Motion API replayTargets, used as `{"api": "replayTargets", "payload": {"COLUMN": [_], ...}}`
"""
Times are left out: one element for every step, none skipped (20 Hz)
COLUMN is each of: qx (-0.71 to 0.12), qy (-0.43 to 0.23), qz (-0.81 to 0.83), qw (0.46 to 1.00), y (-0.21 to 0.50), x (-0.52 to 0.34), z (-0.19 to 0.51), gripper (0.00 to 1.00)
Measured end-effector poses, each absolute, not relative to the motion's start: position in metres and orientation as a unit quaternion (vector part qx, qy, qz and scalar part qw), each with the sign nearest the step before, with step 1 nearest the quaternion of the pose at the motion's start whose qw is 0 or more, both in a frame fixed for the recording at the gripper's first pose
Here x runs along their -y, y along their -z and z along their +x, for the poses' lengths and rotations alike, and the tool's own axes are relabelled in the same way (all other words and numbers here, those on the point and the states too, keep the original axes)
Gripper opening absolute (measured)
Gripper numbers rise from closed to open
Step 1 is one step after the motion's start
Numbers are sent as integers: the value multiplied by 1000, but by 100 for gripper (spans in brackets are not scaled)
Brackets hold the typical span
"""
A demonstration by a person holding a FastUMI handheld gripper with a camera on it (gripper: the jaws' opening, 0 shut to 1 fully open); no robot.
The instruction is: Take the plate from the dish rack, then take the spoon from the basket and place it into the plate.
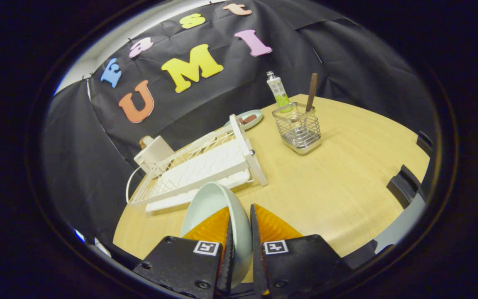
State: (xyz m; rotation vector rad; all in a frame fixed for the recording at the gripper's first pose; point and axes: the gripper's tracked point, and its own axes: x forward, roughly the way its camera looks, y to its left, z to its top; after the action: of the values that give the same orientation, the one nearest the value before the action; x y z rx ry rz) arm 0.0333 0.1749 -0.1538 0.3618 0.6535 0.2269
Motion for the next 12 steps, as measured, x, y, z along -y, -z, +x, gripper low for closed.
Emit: {"api": "replayTargets", "payload": {"qx": [-318, -314, -311, -305, -299, -292, -284, -277, -265, -254, -241, -226], "qy": [-107, -106, -102, -97, -93, -89, -89, -91, -93, -95, -96, -97], "qz": [167, 164, 161, 157, 152, 147, 142, 137, 130, 122, 112, 99], "qw": [927, 929, 931, 934, 937, 941, 944, 947, 951, 955, 959, 964], "y": [157, 156, 157, 155, 153, 150, 148, 144, 140, 135, 130, 124], "x": [-173, -170, -168, -164, -159, -156, -154, -153, -151, -150, -147, -145], "z": [37, 38, 40, 43, 44, 45, 45, 44, 44, 43, 44, 43], "gripper": [29, 36, 43, 44, 48, 56, 64, 71, 79, 87, 92, 94]}}
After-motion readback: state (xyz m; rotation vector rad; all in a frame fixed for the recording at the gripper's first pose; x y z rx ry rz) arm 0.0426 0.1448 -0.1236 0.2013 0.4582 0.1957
